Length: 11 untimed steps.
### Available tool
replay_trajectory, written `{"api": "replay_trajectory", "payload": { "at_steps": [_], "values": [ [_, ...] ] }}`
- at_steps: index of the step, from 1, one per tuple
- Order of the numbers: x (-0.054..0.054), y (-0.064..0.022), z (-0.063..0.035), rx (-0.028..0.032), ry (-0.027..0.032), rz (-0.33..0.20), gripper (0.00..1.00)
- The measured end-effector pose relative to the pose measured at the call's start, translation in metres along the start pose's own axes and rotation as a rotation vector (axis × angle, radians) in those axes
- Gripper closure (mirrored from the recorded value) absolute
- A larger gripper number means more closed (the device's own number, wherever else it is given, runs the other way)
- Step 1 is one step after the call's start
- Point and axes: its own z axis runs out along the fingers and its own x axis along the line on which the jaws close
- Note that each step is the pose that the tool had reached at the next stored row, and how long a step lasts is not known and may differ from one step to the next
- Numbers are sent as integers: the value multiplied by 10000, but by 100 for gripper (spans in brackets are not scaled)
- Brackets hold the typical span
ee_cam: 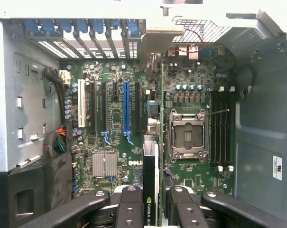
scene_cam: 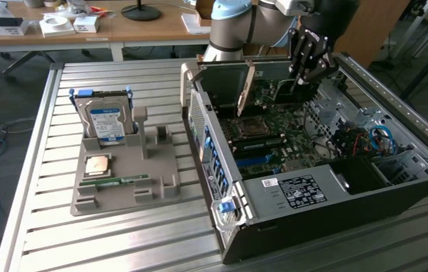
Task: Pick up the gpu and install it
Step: 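Insert the gpu into the slot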
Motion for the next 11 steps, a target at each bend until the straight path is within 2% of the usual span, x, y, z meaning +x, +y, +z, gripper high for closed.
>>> {"api": "replay_trajectory", "payload": {
  "at_steps": [11],
  "values": [
    [1, -1, 48, 0, 0, 0, 74]
  ]
}}
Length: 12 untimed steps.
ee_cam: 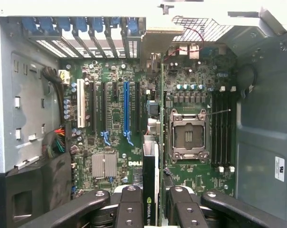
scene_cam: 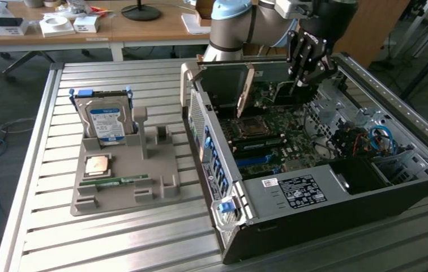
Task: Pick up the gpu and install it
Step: 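Insert the gpu into the slot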
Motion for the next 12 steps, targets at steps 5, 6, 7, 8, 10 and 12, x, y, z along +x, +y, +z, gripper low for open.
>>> {"api": "replay_trajectory", "payload": {
  "at_steps": [5, 6, 7, 8, 10, 12],
  "values": [
    [0, 0, 11, 0, 1, 0, 74],
    [0, 0, 11, 0, 1, 0, 74],
    [0, 0, 12, 0, 1, 0, 74],
    [0, 0, 14, 0, 0, 0, 74],
    [0, -1, 21, 1, -2, 0, 74],
    [1, -1, 28, 0, 0, 0, 74]
  ]
}}
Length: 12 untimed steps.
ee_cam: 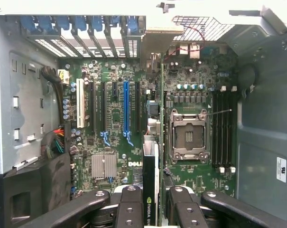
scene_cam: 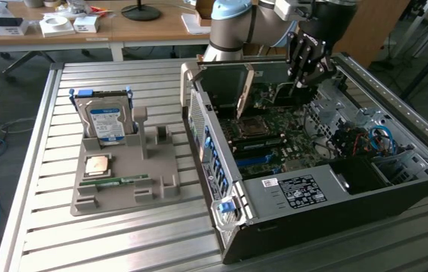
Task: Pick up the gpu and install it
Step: 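Insert the gpu into the slot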
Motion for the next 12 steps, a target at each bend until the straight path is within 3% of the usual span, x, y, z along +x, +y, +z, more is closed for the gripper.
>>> {"api": "replay_trajectory", "payload": {
  "at_steps": [12],
  "values": [
    [1, -1, 37, 0, 1, 0, 74]
  ]
}}
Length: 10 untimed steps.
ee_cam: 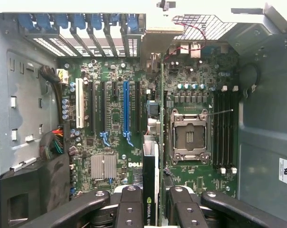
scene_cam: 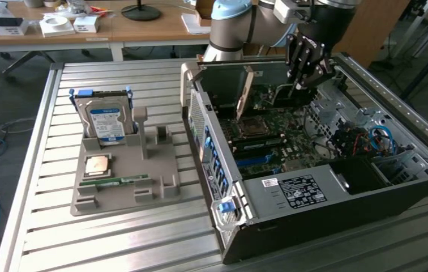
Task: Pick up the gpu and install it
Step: 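Insert the gpu into the slot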
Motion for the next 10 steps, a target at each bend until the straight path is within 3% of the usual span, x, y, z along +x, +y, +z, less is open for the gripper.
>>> {"api": "replay_trajectory", "payload": {
  "at_steps": [10],
  "values": [
    [1, -1, 34, 0, -1, 0, 74]
  ]
}}
